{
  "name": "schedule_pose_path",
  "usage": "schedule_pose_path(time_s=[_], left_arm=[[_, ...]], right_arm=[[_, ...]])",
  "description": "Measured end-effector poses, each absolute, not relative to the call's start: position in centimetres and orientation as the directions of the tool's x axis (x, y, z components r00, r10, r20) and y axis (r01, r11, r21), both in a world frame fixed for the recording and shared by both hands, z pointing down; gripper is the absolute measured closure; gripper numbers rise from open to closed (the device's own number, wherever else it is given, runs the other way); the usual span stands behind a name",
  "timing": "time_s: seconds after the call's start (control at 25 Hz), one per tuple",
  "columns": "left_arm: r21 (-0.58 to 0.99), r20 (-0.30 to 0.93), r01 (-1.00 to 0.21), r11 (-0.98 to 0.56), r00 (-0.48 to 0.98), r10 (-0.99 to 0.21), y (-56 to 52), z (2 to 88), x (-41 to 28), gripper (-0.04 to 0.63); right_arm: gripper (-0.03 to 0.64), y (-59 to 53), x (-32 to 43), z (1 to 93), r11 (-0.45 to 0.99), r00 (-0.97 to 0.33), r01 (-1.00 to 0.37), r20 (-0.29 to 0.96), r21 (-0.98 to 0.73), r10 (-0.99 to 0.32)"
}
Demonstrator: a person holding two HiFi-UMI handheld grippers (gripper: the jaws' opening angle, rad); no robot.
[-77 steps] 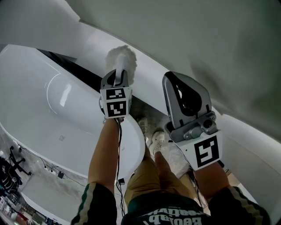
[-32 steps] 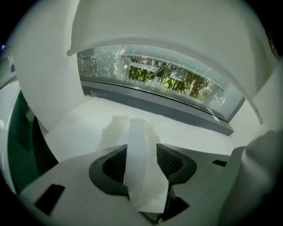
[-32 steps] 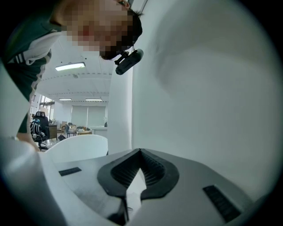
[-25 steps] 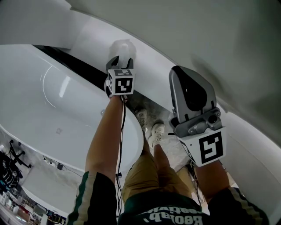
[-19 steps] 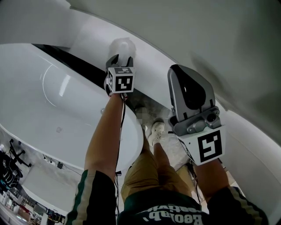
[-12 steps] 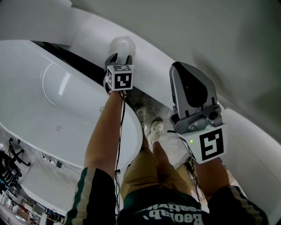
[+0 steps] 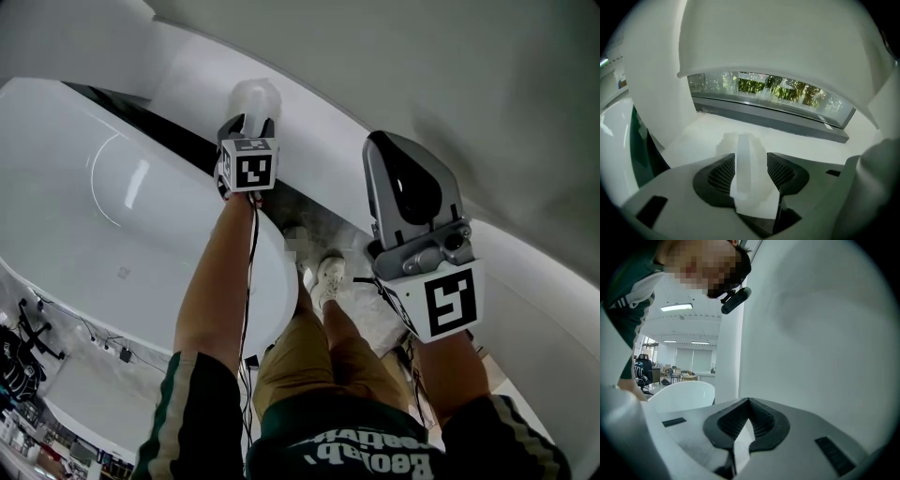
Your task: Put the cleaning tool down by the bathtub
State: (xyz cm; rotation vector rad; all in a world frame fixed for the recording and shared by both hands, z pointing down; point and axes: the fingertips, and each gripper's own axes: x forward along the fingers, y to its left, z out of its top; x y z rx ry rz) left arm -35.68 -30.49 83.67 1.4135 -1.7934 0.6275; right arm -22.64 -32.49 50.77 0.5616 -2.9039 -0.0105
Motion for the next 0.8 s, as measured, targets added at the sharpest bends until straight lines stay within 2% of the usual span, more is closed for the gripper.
schedule_pose_path(time_s=[0.32, 0.8], left_arm=[[0.034, 0.786, -0.969, 0.246, -0.126, -0.606, -29.7, 80.2, -35.5, 0.379], [0.028, 0.620, -0.969, 0.246, -0.176, -0.765, -25.6, 62.1, -30.5, 0.379]], right_arm=[[0.601, -31.9, -20.2, 47.9, 0.916, -0.900, -0.394, 0.173, 0.070, -0.401], [0.601, -28.3, -14.5, 38.4, 0.910, -0.906, -0.405, 0.096, 0.086, -0.412]])
